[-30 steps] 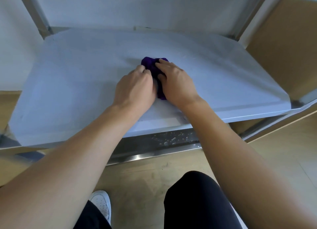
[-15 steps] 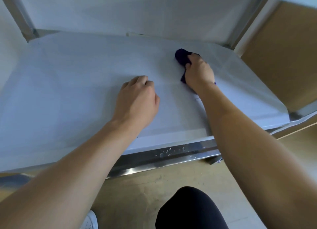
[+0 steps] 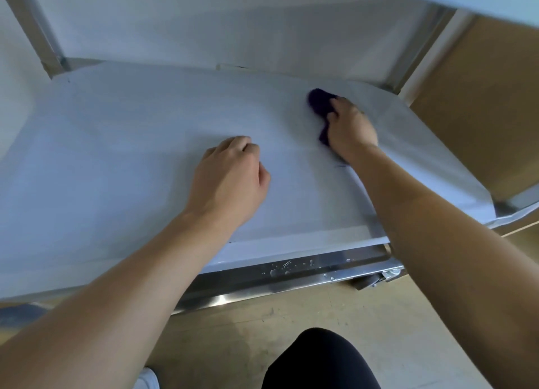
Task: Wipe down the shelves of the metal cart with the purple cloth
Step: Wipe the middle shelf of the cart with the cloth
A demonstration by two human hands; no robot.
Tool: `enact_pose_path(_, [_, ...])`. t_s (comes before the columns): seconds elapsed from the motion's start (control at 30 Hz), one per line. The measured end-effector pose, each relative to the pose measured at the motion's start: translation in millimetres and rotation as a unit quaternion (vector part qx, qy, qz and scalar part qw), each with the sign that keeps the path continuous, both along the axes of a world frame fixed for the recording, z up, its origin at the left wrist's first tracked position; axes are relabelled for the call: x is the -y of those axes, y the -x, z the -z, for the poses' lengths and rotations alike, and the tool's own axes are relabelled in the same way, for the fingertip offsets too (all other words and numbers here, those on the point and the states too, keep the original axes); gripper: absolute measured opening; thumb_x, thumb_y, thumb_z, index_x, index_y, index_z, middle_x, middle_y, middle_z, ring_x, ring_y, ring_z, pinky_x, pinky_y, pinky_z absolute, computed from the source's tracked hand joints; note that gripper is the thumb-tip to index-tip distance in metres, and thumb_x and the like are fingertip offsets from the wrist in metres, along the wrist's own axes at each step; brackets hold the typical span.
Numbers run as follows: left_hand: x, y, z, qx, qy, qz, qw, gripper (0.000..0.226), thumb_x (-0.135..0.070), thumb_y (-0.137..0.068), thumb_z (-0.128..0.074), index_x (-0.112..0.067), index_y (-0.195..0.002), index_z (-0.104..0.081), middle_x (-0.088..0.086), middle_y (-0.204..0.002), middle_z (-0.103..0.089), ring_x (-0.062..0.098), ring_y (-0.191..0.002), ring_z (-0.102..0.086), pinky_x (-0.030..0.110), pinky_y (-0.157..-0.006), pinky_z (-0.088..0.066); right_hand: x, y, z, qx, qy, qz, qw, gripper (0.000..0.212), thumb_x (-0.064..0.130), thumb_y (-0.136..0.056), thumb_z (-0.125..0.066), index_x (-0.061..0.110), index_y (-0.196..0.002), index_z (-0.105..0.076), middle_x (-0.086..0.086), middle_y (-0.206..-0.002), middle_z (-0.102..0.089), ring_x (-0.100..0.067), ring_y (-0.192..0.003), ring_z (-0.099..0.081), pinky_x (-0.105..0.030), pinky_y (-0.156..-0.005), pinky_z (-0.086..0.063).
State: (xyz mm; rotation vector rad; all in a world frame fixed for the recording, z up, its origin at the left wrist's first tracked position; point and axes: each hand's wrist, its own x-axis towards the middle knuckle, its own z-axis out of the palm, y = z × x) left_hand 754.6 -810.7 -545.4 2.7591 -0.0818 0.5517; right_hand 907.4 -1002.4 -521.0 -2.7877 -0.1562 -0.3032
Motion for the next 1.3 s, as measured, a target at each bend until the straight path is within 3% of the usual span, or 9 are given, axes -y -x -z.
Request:
enact_pose_path(0.13, [4.3, 2.0, -2.7, -0.001, -0.006, -0.004, 1.000, 0.015, -0.013, -0.085, -0.050, -0.004, -0.083, -0.062, 0.012, -0.100, -0.064, 0.034, -0.095, -0.060, 0.040, -0.081, -0.045, -2.6, -10.2, 3.6, -0.019, 0.012, 0.094, 0.995, 0.035, 0.011, -0.090, -0.053, 0.008, -0.125, -0.052, -0.012, -0.135, -0.050, -0.034, -0.125, -0.045, -0.041, -0.101, -0.042])
enact_pose_path(0.23, [5.8, 3.4, -6.2, -0.013, -0.005, -0.001, 1.000, 0.016, -0.014, -0.083, -0.048, -0.004, -0.082, -0.061, 0.013, -0.097, -0.063, 0.035, -0.093, -0.059, 0.041, -0.080, -0.045, -48.2, -11.5, 5.4, -0.017, 0.031, 0.002, 0.999, 0.047, 0.014, -0.084, -0.062, 0.008, -0.130, -0.051, -0.011, -0.143, -0.044, -0.031, -0.133, -0.038, -0.037, -0.107, -0.038])
enact_pose_path(0.43, [5.8, 2.3, -7.3, -0.016, -0.008, -0.005, 1.000, 0.026, -0.015, -0.083, -0.046, -0.002, -0.095, -0.065, 0.014, -0.105, -0.065, 0.035, -0.096, -0.060, 0.042, -0.082, -0.046, -110.4, 1.3, 8.7, -0.002, 0.003, -0.191, 0.982, 0.042, 0.021, -0.099, -0.041, 0.023, -0.141, -0.046, 0.005, -0.152, -0.037, -0.020, -0.137, -0.037, -0.029, -0.107, -0.032])
enact_pose_path(0.6, [6.6, 0.4, -4.8, 0.000, -0.002, 0.010, 1.000, 0.050, -0.026, -0.079, -0.026, -0.003, -0.090, -0.068, 0.012, -0.103, -0.067, 0.031, -0.098, -0.064, 0.039, -0.081, -0.050, -47.7, -33.9, 2.3, -0.003, -0.035, -0.041, 0.999, 0.040, 0.019, -0.092, -0.047, 0.022, -0.131, -0.055, -0.007, -0.134, -0.057, -0.028, -0.121, -0.054, -0.035, -0.098, -0.046])
enact_pose_path(0.73, [7.5, 0.2, -6.0, -0.008, -0.001, 0.008, 1.000, 0.040, -0.021, -0.079, -0.029, -0.004, -0.083, -0.066, 0.012, -0.098, -0.067, 0.032, -0.094, -0.064, 0.040, -0.080, -0.051, -44.6, -48.5, -4.0, -0.048, -0.041, 0.070, 0.996, 0.036, 0.011, -0.084, -0.057, 0.011, -0.120, -0.059, -0.014, -0.122, -0.061, -0.033, -0.113, -0.056, -0.039, -0.094, -0.049])
enact_pose_path(0.87, [8.3, 1.5, -6.5, -0.005, -0.010, -0.008, 1.000, 0.021, -0.014, -0.079, -0.049, -0.005, -0.087, -0.066, 0.012, -0.097, -0.066, 0.033, -0.092, -0.062, 0.041, -0.081, -0.048, -111.0, -35.9, -7.7, -0.019, 0.014, -0.104, 0.994, 0.045, 0.013, -0.088, -0.058, 0.013, -0.133, -0.054, -0.011, -0.138, -0.052, -0.030, -0.125, -0.050, -0.031, -0.099, -0.042])
enact_pose_path(0.97, [8.0, 3.5, -6.5, -0.008, -0.017, -0.012, 1.000, 0.015, -0.014, -0.081, -0.058, -0.005, -0.090, -0.067, 0.013, -0.098, -0.067, 0.032, -0.091, -0.063, 0.041, -0.081, -0.048, -156.6, -15.2, -7.9, -0.030, 0.033, -0.252, 0.967, 0.045, 0.019, -0.100, -0.042, 0.020, -0.145, -0.041, 0.000, -0.153, -0.037, -0.020, -0.138, -0.036, -0.026, -0.110, -0.026])
enact_pose_path(1.07, [8.3, 3.4, -5.2, -0.006, -0.012, -0.011, 1.000, 0.016, -0.012, -0.081, -0.059, -0.003, -0.091, -0.068, 0.014, -0.101, -0.067, 0.034, -0.094, -0.063, 0.041, -0.083, -0.049, -149.9, -15.7, -3.2, -0.026, 0.023, -0.289, 0.957, 0.043, 0.021, -0.102, -0.039, 0.022, -0.145, -0.041, 0.004, -0.153, -0.036, -0.018, -0.139, -0.035, -0.026, -0.112, -0.025])
enact_pose_path(1.3, [10.8, 1.6, -5.7, 0.013, -0.007, 0.001, 1.000, 0.023, -0.015, -0.077, -0.045, -0.003, -0.079, -0.064, 0.013, -0.090, -0.066, 0.033, -0.087, -0.064, 0.039, -0.075, -0.051, -30.1, -46.6, -6.3, -0.022, -0.044, 0.000, 0.999, 0.040, 0.019, -0.098, -0.041, 0.022, -0.137, -0.050, -0.008, -0.135, -0.056, -0.030, -0.121, -0.053, -0.029, -0.093, -0.041])
